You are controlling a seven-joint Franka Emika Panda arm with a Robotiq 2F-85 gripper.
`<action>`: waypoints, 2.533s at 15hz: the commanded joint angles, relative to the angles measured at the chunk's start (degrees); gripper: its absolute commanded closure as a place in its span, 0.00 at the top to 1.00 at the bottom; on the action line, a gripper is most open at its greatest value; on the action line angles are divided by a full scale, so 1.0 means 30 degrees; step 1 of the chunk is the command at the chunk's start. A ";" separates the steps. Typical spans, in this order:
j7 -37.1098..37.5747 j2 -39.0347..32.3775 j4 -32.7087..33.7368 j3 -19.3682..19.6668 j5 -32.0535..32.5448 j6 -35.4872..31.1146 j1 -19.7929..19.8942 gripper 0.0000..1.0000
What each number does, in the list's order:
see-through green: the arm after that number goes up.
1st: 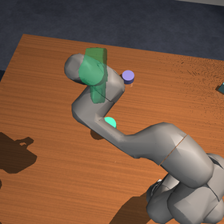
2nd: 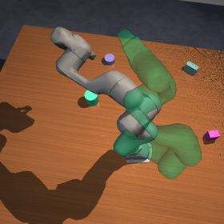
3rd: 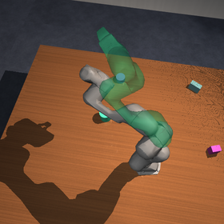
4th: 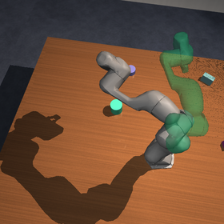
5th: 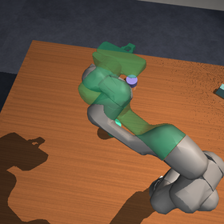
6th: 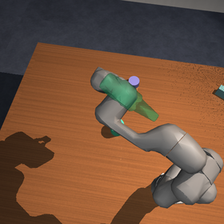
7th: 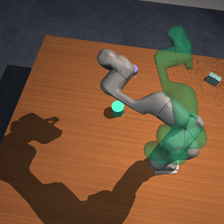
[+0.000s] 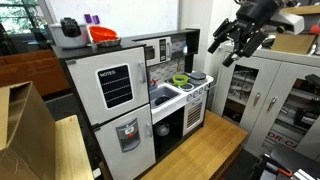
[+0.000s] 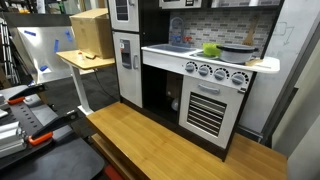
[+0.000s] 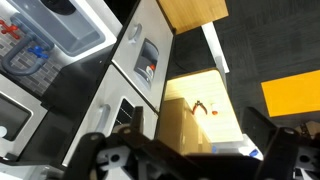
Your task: Open the top cabinet on the left
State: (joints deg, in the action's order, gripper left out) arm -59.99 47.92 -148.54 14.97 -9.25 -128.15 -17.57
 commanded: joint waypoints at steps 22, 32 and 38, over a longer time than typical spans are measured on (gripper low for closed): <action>-0.1685 -0.6980 0.2988 0.1484 -0.8917 -0.7220 -0.3622 1.00; -1.1080 -1.3001 0.8751 0.1594 -1.5783 0.2838 0.0652 1.00; -1.0651 -1.4423 0.9711 -0.1542 -1.5372 0.3503 0.3667 1.00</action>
State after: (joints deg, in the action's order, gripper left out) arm -91.83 4.69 -119.46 14.72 -55.08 -118.05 -11.19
